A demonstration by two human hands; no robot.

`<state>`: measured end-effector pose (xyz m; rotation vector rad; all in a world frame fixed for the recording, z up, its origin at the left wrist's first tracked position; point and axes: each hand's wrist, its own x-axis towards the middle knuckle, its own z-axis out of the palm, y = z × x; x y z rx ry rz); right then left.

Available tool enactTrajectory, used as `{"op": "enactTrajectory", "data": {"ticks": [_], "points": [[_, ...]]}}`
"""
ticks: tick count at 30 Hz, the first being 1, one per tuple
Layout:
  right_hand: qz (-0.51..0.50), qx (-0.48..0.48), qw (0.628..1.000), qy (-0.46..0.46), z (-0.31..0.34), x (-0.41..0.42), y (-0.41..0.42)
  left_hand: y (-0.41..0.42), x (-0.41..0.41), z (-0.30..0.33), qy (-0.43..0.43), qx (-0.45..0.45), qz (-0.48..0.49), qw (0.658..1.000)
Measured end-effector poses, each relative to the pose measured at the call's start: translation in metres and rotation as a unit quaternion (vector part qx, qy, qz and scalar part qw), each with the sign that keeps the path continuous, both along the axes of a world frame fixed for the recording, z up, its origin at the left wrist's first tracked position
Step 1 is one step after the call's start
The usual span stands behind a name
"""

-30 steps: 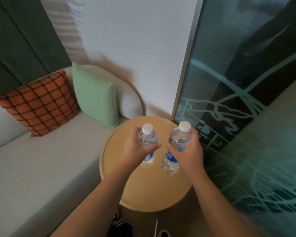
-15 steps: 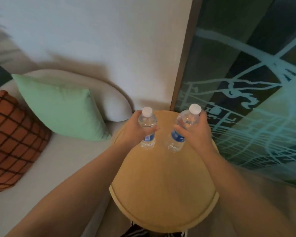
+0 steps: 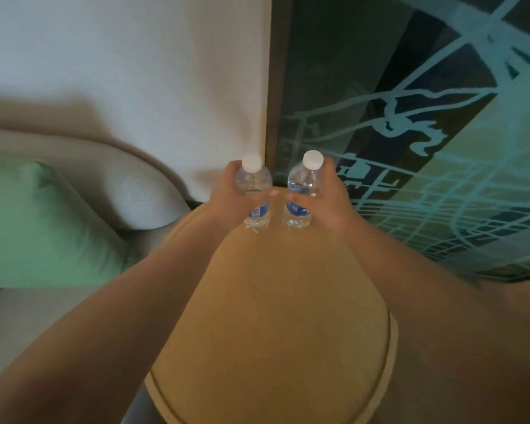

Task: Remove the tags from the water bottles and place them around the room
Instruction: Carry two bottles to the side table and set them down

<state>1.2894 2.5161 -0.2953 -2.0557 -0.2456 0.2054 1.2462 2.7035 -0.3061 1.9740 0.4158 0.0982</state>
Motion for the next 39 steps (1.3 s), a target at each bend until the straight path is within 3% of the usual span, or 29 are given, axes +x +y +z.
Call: {"op": "enactTrajectory", "data": {"ticks": [7,11,16,21,25,27,39], "points": [[0.033,0.007,0.999,0.028,-0.014,0.010,-0.011,-0.011,0.011,-0.022,-0.015,-0.030,-0.001,0.999],[0.081,0.017,0.994,0.072,-0.011,0.015,-0.018,0.000,0.009,-0.025,-0.036,-0.025,-0.057,0.997],[0.094,-0.009,0.993,0.068,0.000,0.022,-0.024,0.026,0.001,-0.004,0.009,-0.189,-0.138,0.972],[0.047,-0.023,0.999,0.012,0.003,0.022,-0.017,0.031,-0.005,0.015,0.012,-0.130,-0.187,0.974],[0.042,-0.025,0.999,0.017,0.002,0.023,-0.013,0.020,-0.002,0.013,-0.034,0.007,-0.140,0.990],[0.042,-0.025,0.999,0.018,0.001,0.023,-0.014,0.014,0.001,0.009,-0.033,0.031,-0.110,0.993],[-0.003,-0.029,0.999,-0.015,-0.003,0.023,-0.007,0.001,0.032,0.003,-0.006,-0.027,0.019,0.999]]}}
